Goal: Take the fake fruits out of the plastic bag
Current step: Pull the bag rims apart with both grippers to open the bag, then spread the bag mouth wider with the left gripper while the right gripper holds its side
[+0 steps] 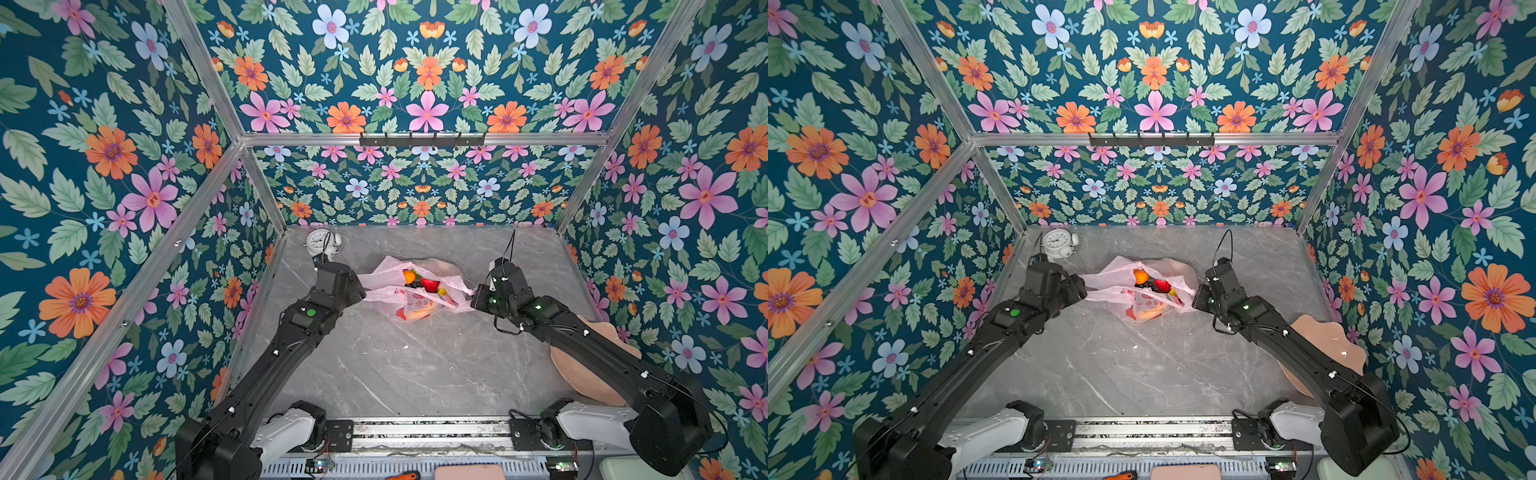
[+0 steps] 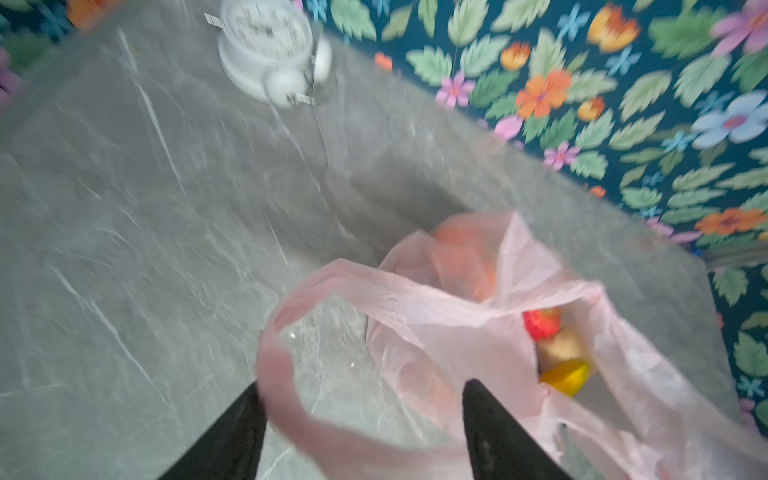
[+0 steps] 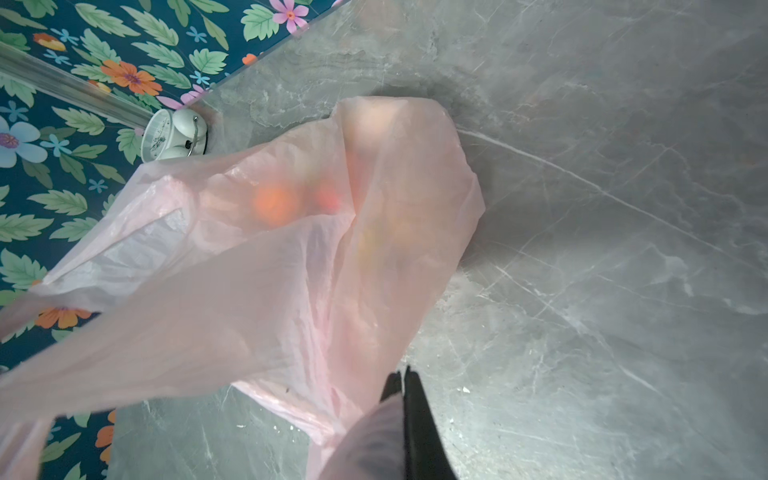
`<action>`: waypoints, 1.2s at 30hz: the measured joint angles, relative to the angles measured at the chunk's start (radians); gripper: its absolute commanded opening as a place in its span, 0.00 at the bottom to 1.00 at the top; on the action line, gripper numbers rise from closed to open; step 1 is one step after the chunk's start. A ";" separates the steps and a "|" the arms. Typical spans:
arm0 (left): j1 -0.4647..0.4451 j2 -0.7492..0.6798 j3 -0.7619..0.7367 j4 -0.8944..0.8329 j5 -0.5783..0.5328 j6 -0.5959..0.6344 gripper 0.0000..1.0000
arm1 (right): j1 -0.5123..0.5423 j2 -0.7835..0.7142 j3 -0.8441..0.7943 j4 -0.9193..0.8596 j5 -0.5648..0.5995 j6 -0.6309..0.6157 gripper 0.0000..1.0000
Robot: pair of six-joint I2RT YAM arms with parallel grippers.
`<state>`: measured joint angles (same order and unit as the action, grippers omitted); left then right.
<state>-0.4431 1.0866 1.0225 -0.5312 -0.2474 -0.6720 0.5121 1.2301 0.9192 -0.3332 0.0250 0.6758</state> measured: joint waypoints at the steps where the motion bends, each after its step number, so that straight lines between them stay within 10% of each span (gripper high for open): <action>1: -0.024 0.012 0.056 -0.039 -0.044 0.004 0.76 | 0.002 -0.005 0.000 -0.001 -0.002 -0.008 0.00; 9: -0.323 0.331 0.396 -0.209 -0.150 0.022 0.72 | 0.063 -0.039 0.009 -0.008 0.031 -0.108 0.00; 36: -0.338 0.694 0.329 -0.014 -0.095 -0.083 0.90 | 0.086 -0.077 -0.057 0.046 0.064 -0.119 0.00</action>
<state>-0.7811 1.7809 1.3518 -0.5453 -0.3428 -0.7551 0.5980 1.1526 0.8623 -0.2871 0.0887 0.5564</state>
